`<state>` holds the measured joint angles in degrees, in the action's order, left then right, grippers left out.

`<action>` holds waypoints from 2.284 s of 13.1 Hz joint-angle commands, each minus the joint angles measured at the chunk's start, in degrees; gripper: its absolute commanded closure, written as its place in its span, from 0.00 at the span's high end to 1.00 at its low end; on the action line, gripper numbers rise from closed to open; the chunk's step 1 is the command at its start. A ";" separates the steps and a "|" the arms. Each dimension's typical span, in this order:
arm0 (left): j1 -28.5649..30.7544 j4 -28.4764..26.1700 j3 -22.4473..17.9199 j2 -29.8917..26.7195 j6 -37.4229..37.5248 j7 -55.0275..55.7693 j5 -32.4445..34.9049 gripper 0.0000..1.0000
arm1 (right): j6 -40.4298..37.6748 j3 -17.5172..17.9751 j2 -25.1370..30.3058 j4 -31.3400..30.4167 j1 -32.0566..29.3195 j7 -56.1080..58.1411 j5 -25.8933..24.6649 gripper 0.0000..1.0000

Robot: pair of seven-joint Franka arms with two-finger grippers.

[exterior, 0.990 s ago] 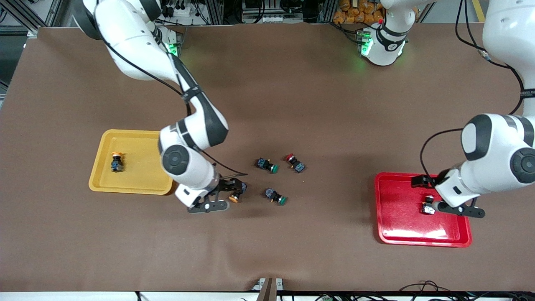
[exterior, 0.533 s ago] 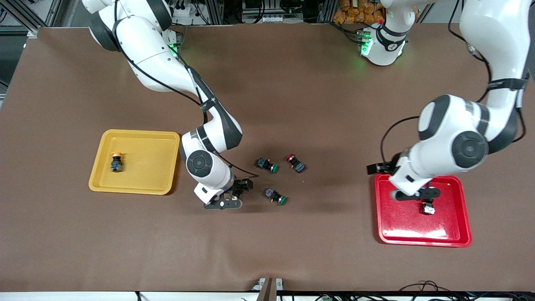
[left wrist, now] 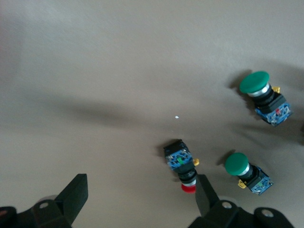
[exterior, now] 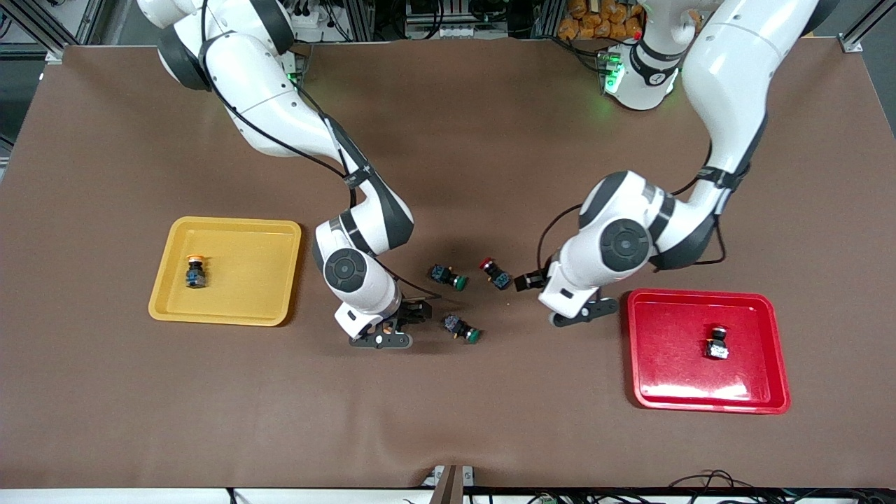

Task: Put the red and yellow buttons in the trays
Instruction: 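Move both grippers back to the remaining buttons, then grasp second yellow button with the right gripper while the left gripper grasps red, then release the yellow button into the yellow tray with the right gripper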

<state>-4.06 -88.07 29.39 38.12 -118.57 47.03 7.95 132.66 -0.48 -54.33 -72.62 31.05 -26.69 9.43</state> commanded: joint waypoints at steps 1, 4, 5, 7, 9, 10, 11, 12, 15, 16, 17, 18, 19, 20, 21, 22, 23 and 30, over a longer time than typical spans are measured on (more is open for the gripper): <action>0.90 0.61 -0.65 -0.76 0.10 0.17 1.19 1.00 | 0.84 -0.40 -0.51 0.64 0.41 -0.38 0.50 0.39; 0.90 0.70 -0.91 -1.20 0.10 0.17 1.28 1.00 | 0.93 -0.40 -0.51 0.20 0.33 -0.38 0.50 0.00; 0.90 0.70 -0.91 -1.20 0.10 0.26 1.71 1.00 | 0.93 -0.40 -0.51 0.03 0.24 -0.38 0.50 0.00; 1.07 0.70 -0.91 -1.29 0.10 0.17 3.55 1.00 | 0.93 -0.49 -0.34 0.11 0.06 -0.20 0.41 0.00; 1.25 0.70 -1.09 -1.29 0.18 -0.27 3.65 1.00 | -0.03 -0.49 0.62 0.29 -0.90 0.06 0.33 0.00; 1.16 0.70 -1.52 -1.38 0.10 -0.36 3.74 1.00 | -1.95 -0.49 1.59 0.38 -1.17 0.24 0.24 0.00; 0.64 0.62 -2.14 -1.64 0.01 -1.32 3.65 1.00 | -5.27 -0.58 2.82 0.73 -1.43 0.33 0.24 0.00; 0.72 0.27 -2.40 -2.60 0.01 -2.28 3.56 1.00 | -8.26 -0.58 4.05 0.82 -1.87 0.33 0.24 0.00; 1.25 -2.62 -2.58 -6.46 -0.17 -6.32 2.60 1.00 | -16.96 -0.75 9.93 0.99 -2.49 0.24 0.59 0.00; 1.25 -4.64 -2.58 -7.87 -1.56 -6.68 2.59 1.00 | -20.56 -0.76 12.73 0.99 -2.40 0.06 0.50 0.00; 0.99 -8.14 -2.93 -10.49 -4.53 -8.77 2.59 1.00 | -23.82 -0.84 16.59 0.99 -2.49 0.15 0.33 0.00; 0.46 -12.09 -4.59 -13.04 -8.91 -13.41 2.51 1.00 | -27.24 -1.02 20.02 0.82 -3.27 0.15 0.33 0.00; 0.02 -14.39 -5.39 -14.11 -12.09 -17.63 1.38 1.00 | -32.15 -1.02 23.19 0.82 -4.67 0.15 0.50 0.00; -1.37 -14.68 -6.96 -14.21 -12.90 -21.33 -0.90 1.00 | -36.64 -0.93 26.44 0.82 -5.99 0.32 0.50 0.00; -4.87 -14.59 -10.28 -13.95 -13.17 -26.06 -1.88 1.00 | -40.51 -0.93 29.52 0.73 -7.31 1.81 0.50 0.00; -8.99 -14.24 -13.80 -13.42 -13.78 -27.76 -3.54 1.00 | -44.29 -1.02 32.33 0.29 -8.97 4.08 0.41 0.00; -11.99 -13.98 -16.01 -12.55 -14.31 -27.69 -7.04 1.00 | -47.64 -1.02 34.88 -0.32 -10.73 5.76 0.41 0.00; -26.51 -12.05 -29.11 -5.26 -18.79 -25.59 -24.90 1.00 | -41.56 -1.11 45.98 -21.99 -25.85 28.42 0.15 0.00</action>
<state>-27.82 -101.56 2.87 30.30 -135.61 20.35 -13.62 84.75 -2.65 -11.77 -84.22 8.53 -3.81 9.40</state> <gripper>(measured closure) 0.000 0.515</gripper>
